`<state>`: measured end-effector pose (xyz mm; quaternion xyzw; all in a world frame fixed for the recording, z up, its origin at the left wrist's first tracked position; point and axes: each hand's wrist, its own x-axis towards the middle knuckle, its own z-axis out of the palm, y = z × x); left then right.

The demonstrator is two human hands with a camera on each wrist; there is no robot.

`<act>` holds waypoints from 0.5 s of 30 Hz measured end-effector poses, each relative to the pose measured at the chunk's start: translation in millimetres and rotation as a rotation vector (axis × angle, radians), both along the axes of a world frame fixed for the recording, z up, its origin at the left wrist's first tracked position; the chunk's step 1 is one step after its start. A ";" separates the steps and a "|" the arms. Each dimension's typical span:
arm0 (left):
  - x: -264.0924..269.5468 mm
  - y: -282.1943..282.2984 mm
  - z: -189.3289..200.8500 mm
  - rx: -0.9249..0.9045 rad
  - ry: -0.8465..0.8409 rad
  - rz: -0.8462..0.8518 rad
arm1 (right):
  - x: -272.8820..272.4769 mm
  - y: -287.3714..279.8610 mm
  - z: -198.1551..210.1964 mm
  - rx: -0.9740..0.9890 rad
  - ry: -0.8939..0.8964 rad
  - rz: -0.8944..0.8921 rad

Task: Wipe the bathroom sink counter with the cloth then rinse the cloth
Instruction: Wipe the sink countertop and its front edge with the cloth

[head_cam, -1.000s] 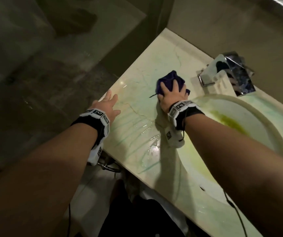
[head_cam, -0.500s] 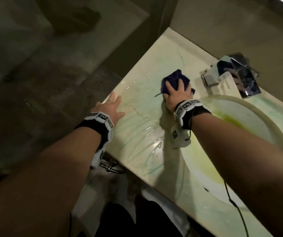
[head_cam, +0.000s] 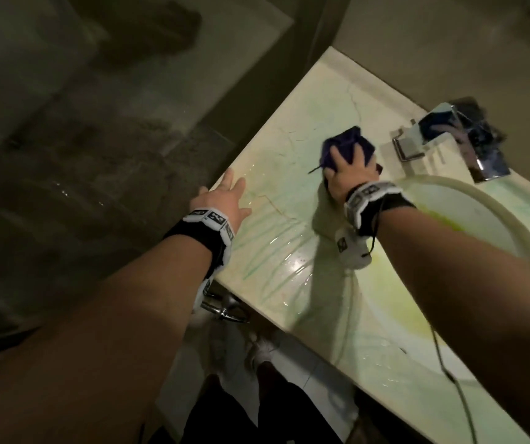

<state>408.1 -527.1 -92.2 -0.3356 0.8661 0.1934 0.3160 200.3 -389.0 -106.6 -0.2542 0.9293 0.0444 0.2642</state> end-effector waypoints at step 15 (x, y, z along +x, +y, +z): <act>3.0 -5.1 1.2 -0.020 0.014 -0.059 | -18.4 6.4 -4.0 0.036 0.011 0.009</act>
